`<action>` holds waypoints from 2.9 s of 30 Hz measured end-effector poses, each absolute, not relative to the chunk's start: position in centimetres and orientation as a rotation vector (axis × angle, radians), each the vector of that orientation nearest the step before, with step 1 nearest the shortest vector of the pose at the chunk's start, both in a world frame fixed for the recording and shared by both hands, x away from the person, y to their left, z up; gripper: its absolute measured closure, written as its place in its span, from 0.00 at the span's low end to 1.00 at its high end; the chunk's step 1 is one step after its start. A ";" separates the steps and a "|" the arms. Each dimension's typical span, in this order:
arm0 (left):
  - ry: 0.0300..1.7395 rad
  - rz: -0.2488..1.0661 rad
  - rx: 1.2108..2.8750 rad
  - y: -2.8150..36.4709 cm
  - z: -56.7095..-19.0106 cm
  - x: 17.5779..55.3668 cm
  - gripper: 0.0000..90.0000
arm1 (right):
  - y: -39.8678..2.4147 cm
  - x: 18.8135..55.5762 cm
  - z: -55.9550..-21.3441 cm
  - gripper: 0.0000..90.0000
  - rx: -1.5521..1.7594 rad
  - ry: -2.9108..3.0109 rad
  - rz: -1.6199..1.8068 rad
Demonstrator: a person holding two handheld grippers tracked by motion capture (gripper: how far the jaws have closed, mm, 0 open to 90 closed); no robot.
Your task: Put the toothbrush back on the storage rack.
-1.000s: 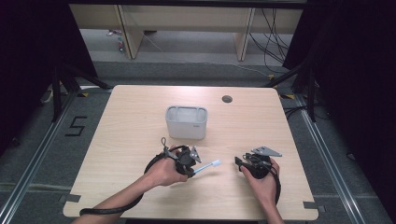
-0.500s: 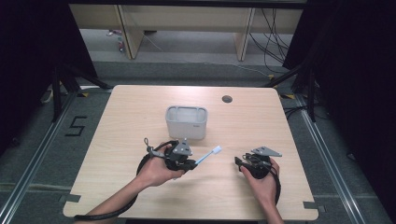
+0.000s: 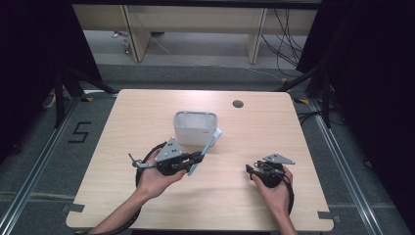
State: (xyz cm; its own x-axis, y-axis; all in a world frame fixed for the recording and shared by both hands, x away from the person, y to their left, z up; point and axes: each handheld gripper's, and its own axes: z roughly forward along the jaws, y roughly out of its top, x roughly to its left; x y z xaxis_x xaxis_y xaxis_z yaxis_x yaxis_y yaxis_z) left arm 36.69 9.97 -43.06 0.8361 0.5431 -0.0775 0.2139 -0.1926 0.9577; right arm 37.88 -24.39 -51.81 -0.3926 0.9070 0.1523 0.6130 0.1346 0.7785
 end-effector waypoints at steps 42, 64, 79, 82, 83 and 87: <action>0.673 0.576 1.366 14.0 -41.4 38.5 0.93 | -24.3 37.8 -51.7 0.49 1.465 2.079 1.104; 0.659 0.624 1.343 13.2 -40.5 40.5 0.93 | -24.3 37.8 -51.7 0.49 1.469 2.082 1.093; 0.672 0.639 1.339 13.0 -40.2 41.9 0.93 | -24.3 37.8 -51.8 0.49 1.464 2.088 1.107; 0.674 0.638 1.341 12.9 -40.1 42.1 0.92 | -24.3 37.8 -51.7 0.49 1.469 2.088 1.109; 0.674 0.638 1.341 12.9 -40.1 42.1 0.93 | -24.3 37.8 -51.7 0.49 1.469 2.088 1.109; 0.676 0.643 1.342 12.8 -40.1 42.7 0.93 | -24.2 37.8 -51.8 0.49 1.470 2.083 1.130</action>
